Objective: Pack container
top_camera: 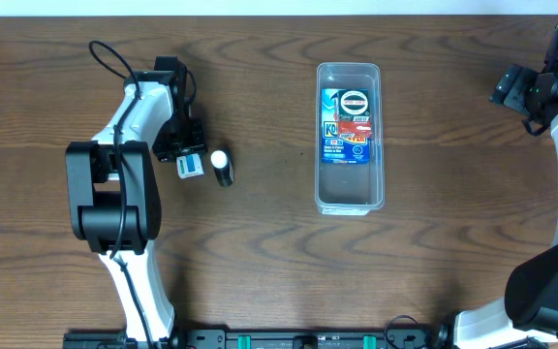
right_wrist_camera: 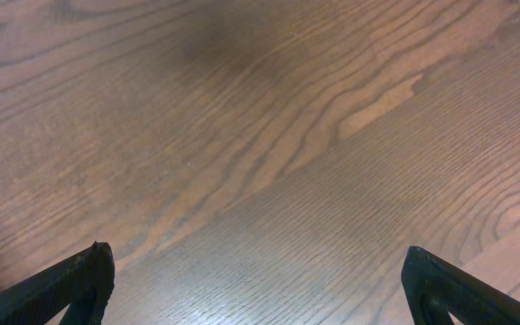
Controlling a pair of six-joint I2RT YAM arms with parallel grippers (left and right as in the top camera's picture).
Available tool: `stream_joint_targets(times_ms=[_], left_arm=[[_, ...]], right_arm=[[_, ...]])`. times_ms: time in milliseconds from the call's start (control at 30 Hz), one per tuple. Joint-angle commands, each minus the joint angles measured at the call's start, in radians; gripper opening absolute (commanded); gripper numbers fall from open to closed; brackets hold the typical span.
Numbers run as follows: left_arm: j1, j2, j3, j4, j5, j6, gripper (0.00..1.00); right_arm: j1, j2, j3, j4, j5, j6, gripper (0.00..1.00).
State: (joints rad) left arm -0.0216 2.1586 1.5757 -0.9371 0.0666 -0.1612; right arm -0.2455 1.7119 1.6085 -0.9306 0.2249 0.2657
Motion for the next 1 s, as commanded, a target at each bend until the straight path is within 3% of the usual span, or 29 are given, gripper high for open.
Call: stream_joint_targets(times_ms=[0,267,567,767,967], left_arm=[[0.005,0.011,-0.009,-0.003,-0.038,0.002,0.51],[0.005,0.011,0.005,-0.01,-0.039,0.01,0.51],[0.005,-0.037,0.176,-0.137,-0.038,0.01,0.5],[-0.004,-0.134,0.339,-0.253,-0.023,0.009,0.51],[-0.078,-0.288,0.375,-0.297,-0.022,0.003,0.5]], right_arm=[[-0.005,0.009,0.0,-0.002,0.011,-0.012,0.99],[-0.005,0.009,0.0,-0.002,0.011,-0.013,0.99],[-0.005,0.009,0.0,-0.002,0.01,-0.012,0.99],[-0.005,0.009,0.0,-0.002,0.011,-0.012,0.99],[-0.005,0.009,0.0,-0.002,0.011,-0.012,0.99]])
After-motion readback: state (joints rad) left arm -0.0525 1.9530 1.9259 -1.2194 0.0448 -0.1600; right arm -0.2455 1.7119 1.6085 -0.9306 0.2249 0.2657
